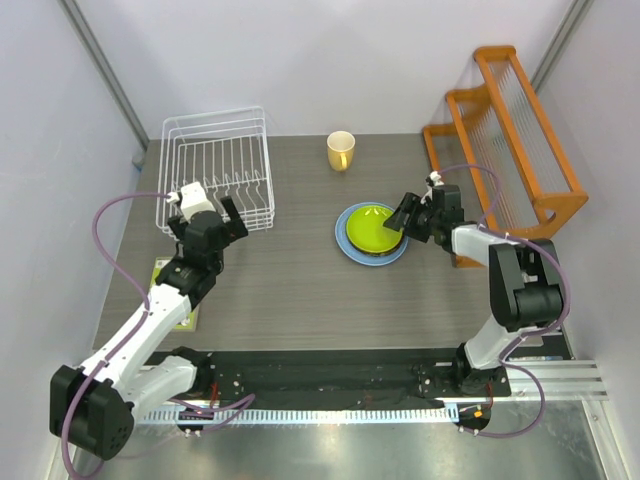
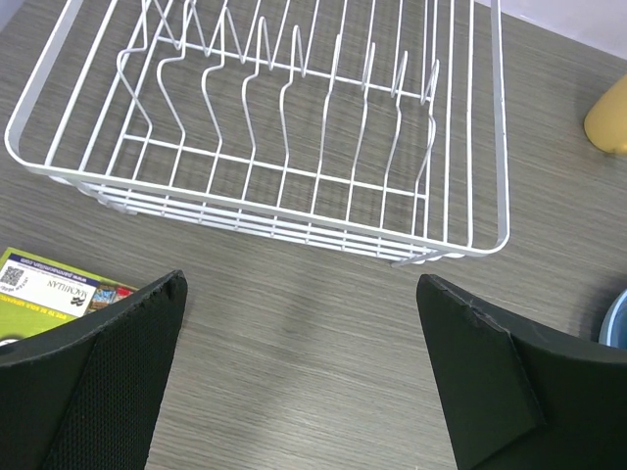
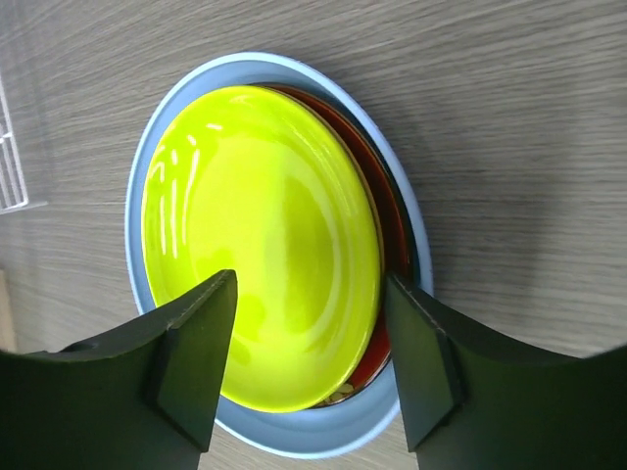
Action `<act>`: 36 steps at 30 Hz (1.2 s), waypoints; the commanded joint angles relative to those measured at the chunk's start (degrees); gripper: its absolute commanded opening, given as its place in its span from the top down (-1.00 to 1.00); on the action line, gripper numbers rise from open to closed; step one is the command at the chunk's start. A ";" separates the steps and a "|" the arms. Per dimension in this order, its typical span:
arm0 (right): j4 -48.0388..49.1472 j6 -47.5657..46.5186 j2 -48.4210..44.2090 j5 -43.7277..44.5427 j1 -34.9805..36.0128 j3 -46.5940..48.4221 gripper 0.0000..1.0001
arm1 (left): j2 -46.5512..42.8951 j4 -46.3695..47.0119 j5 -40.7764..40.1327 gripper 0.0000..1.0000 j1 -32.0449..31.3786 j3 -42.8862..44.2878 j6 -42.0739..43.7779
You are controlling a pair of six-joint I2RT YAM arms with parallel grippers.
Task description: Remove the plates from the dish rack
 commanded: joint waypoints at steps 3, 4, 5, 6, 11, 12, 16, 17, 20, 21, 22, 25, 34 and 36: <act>-5.31 -5.57 -9.50 6.95 0.31 -0.59 -0.38 | 0.13 1.98 -1.48 -0.99 0.01 1.45 0.20; -5.57 -6.01 -10.83 7.57 0.48 -1.03 -0.39 | 0.13 1.80 -1.91 -0.99 0.01 1.54 0.20; -6.01 -6.71 -12.06 9.06 0.66 -1.12 -0.40 | 0.05 1.71 -2.00 -0.99 0.01 1.71 0.29; -6.80 -7.93 -13.20 9.59 1.10 -1.29 -0.41 | -0.04 1.71 -2.09 -0.99 0.01 1.72 0.29; -9.61 -11.02 -21.02 17.04 2.94 -2.08 -0.42 | -0.48 0.57 -3.50 -0.99 -0.08 2.15 -0.32; -9.79 -11.37 -22.08 18.72 3.12 -2.87 -0.42 | -0.48 0.22 -3.85 -0.99 0.01 2.24 -0.41; -10.06 -12.42 -26.39 26.46 3.21 -5.07 -0.43 | -0.05 0.39 -4.38 -0.99 0.01 2.77 -0.15; -10.06 -12.60 -27.36 28.30 3.21 -5.51 -0.43 | 0.22 0.31 -4.72 -0.99 -0.08 2.94 0.63; -8.13 -13.13 -28.50 34.54 3.39 -7.97 -0.44 | 1.01 0.39 -5.95 -0.99 -0.08 3.74 3.00; -7.43 -14.09 -28.94 36.21 3.30 -10.24 -0.45 | 1.27 1.35 -6.39 -0.99 0.01 3.65 4.14; -4.81 -14.79 -29.47 36.84 3.47 -11.56 -0.56 | 1.80 2.23 -6.83 -0.99 0.01 3.48 5.11; 1.27 -17.00 -32.72 39.56 3.74 -17.54 -0.72 | 3.55 6.28 -9.47 -0.99 0.01 1.98 8.99; 23.06 -24.11 -45.47 48.53 4.09 -33.19 -0.99 | 4.53 10.41 -2.27 -0.99 0.01 -0.57 8.55; 23.87 -25.34 -45.56 48.80 4.09 -34.69 -1.00 | 3.74 10.41 -1.74 -0.99 -0.08 -0.83 8.46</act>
